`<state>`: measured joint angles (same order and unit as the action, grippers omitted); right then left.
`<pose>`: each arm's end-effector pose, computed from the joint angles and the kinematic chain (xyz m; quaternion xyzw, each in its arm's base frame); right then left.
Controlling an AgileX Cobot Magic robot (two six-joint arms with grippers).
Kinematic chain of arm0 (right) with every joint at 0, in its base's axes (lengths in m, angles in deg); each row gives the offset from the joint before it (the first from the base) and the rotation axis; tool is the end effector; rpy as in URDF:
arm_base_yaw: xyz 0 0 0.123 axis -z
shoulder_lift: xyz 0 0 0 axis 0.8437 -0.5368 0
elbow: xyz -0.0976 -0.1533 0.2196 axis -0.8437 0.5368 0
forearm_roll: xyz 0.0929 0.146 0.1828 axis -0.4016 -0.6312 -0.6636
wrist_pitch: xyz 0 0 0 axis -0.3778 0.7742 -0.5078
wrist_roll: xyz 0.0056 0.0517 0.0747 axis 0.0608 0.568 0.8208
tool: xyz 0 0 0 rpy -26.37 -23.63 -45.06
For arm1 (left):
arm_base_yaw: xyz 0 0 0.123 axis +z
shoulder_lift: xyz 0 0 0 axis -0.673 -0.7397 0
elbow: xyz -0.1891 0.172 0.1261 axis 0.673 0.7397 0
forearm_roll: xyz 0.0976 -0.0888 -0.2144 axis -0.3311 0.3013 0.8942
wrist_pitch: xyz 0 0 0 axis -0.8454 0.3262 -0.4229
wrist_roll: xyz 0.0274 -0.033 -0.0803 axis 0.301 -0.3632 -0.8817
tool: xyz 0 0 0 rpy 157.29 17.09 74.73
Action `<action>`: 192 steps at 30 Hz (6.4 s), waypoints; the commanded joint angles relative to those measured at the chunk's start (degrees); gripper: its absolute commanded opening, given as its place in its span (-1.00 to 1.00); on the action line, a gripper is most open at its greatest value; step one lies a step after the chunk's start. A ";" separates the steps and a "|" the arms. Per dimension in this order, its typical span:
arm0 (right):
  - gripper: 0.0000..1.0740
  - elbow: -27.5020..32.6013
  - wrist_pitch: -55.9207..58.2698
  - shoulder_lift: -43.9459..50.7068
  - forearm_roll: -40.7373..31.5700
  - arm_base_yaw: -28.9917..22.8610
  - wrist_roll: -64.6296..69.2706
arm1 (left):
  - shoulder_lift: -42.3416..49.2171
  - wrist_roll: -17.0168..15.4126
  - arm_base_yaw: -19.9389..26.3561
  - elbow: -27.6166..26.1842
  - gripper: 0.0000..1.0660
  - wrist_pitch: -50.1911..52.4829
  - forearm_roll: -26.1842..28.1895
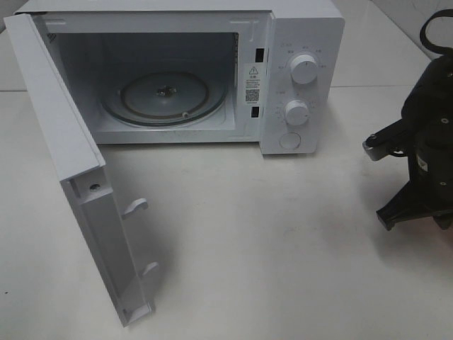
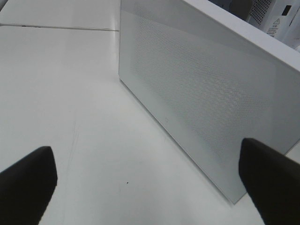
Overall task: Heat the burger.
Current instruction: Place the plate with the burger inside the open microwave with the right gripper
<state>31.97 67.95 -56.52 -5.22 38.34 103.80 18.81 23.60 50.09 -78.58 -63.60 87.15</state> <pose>0.2732 0.0529 0.1459 -0.1225 0.9662 -0.2140 0.0756 -0.0036 -0.0228 0.2816 0.0304 0.8372 -0.0518 0.5436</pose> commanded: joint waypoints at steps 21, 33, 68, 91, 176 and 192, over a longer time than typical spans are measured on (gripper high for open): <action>-1.00 9.11 5.79 12.38 4.13 -13.18 3.32 | 0.40 0.17 0.23 0.17 0.83 0.17 0.34; -1.00 9.11 10.03 12.43 3.90 -22.17 3.72 | 0.40 0.17 0.23 0.17 0.83 0.17 0.34; -0.98 9.11 11.34 12.43 4.81 -41.37 -3.32 | 0.40 0.17 0.23 0.17 0.83 0.17 0.34; -1.00 9.05 -1.95 12.43 16.90 -45.03 -17.02 | 0.40 0.17 0.23 0.17 0.83 0.17 0.34; -1.00 -3.55 -26.01 12.26 -45.26 -17.65 -127.43 | 0.40 0.17 0.23 0.17 0.83 0.17 0.34; -1.00 -6.30 -28.71 7.45 -45.44 -17.70 -127.37 | 0.40 0.17 0.23 0.17 0.83 0.17 0.34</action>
<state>26.98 43.25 -49.76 -50.08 20.58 -22.83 18.81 23.60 50.09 -78.58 -63.60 87.15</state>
